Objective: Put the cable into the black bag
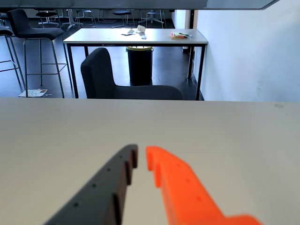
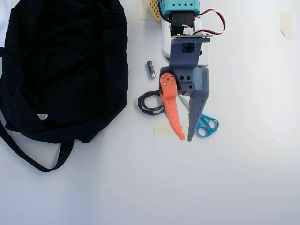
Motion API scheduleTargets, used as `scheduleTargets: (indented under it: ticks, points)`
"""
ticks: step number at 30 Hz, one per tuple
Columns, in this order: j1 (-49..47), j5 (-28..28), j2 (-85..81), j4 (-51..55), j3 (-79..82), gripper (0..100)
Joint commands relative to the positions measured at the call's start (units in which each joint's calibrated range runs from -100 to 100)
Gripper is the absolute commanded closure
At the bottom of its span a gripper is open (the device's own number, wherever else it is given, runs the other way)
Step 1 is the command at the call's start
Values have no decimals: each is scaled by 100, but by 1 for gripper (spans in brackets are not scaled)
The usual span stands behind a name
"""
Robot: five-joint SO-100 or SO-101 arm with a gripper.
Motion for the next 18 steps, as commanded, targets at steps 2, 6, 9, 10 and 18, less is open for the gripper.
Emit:
scheduleTargets:
  ticks: [2,6,9,10,18]
  points:
    - [43,19,-154,16,-66,98]
    - [5,24,-162,16,-75,98]
    - [-2,24,-162,16,-84,98]
    - [13,24,-162,25,-57,98]
    - [5,19,-170,2187,-174,98]
